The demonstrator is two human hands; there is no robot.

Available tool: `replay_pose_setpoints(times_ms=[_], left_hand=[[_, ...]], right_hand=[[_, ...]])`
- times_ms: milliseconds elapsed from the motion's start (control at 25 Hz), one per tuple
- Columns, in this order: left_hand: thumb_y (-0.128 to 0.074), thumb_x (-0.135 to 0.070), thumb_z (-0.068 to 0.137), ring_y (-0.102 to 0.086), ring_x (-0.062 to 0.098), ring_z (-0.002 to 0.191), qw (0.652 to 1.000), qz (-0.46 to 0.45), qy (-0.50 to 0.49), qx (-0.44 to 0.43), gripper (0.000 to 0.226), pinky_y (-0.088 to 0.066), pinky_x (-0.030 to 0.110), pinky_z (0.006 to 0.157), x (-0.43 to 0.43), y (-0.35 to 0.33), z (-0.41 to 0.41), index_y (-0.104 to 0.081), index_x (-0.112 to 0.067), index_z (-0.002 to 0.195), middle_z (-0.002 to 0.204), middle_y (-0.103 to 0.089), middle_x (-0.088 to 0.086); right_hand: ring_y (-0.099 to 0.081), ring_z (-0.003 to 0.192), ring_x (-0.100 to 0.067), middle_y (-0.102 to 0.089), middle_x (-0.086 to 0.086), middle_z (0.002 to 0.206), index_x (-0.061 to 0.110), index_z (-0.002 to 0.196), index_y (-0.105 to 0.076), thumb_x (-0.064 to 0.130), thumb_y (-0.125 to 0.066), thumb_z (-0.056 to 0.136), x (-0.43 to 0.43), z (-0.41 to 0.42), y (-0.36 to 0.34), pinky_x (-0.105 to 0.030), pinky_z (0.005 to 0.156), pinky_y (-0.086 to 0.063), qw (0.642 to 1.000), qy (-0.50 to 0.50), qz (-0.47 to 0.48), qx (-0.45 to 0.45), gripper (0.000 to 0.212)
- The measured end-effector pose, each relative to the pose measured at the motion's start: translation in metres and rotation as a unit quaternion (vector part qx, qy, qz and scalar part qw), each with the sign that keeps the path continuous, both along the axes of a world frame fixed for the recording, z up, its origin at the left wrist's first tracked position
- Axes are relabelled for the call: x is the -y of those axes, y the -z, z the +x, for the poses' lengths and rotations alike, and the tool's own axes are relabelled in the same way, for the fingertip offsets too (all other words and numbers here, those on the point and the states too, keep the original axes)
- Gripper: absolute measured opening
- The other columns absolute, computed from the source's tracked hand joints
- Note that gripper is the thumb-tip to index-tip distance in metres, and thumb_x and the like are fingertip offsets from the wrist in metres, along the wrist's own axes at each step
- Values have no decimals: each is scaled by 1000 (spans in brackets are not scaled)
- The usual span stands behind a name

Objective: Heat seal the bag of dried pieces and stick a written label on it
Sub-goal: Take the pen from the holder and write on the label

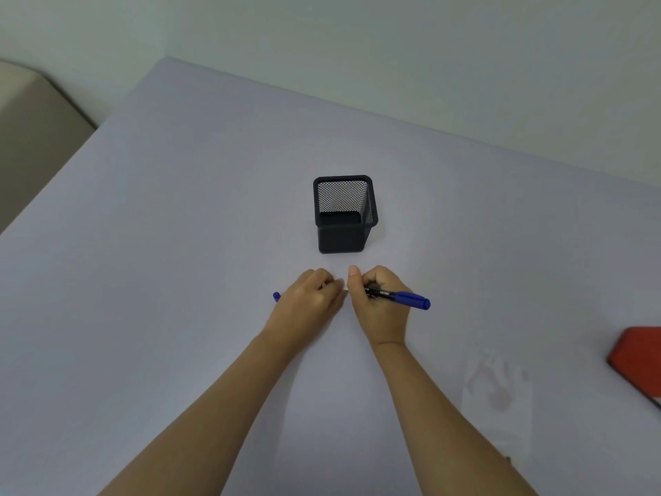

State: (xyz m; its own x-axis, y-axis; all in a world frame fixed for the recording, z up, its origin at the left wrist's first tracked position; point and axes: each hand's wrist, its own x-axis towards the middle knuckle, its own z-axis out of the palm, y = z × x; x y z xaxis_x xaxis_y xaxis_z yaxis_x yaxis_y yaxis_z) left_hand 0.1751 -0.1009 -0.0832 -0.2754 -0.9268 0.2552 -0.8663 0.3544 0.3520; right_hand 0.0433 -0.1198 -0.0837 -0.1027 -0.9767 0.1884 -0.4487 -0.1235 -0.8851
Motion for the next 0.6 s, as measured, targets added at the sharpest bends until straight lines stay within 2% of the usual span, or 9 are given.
replay_pose_setpoints(times_ms=[80, 200, 320, 440, 600], left_hand=[[-46, -18, 88, -56, 24, 56, 1000, -18, 6, 4, 31, -48, 28, 49, 3, 0, -2, -67, -2, 72, 68, -62, 10], [-48, -14, 87, -55, 23, 56, 1000, -22, 4, -2, 25, -47, 29, 49, 5, 0, -1, -64, -2, 73, 67, -61, 9], [-68, 1, 76, -57, 24, 57, 999, -24, 28, 27, 5, -50, 29, 49, 3, -3, 2, -65, 0, 78, 70, -62, 11], [-81, 6, 60, -57, 22, 54, 1000, -1, 13, 27, 26, -46, 24, 48, 2, -10, -3, -65, 0, 79, 67, -61, 11], [-81, 9, 57, -54, 23, 49, 1000, 21, -8, 17, 25, -36, 22, 44, 7, -10, -2, -65, -3, 72, 61, -57, 9]], right_hand=[[-46, 45, -18, -51, -8, 50, 9, 56, -45, 37, -57, 83, 1, 0, 1, -23, 47, -41, 1000, -1, -7, 6, 41], [-48, 47, -23, -51, -9, 51, 4, 58, -48, 43, -51, 82, 2, 1, 1, -28, 48, -42, 1000, 4, -4, 19, 46], [-47, 47, -21, -49, -5, 51, 4, 59, -49, 44, -50, 82, 3, 1, 2, -27, 48, -42, 1000, 14, -3, 21, 46], [-49, 47, -22, -52, -8, 51, 5, 59, -50, 43, -51, 83, 1, -2, 3, -30, 48, -44, 999, 18, -4, 30, 45], [-47, 46, -19, -50, -7, 50, 9, 57, -47, 42, -50, 83, 0, -2, 4, -25, 48, -41, 999, 9, 0, 33, 42]])
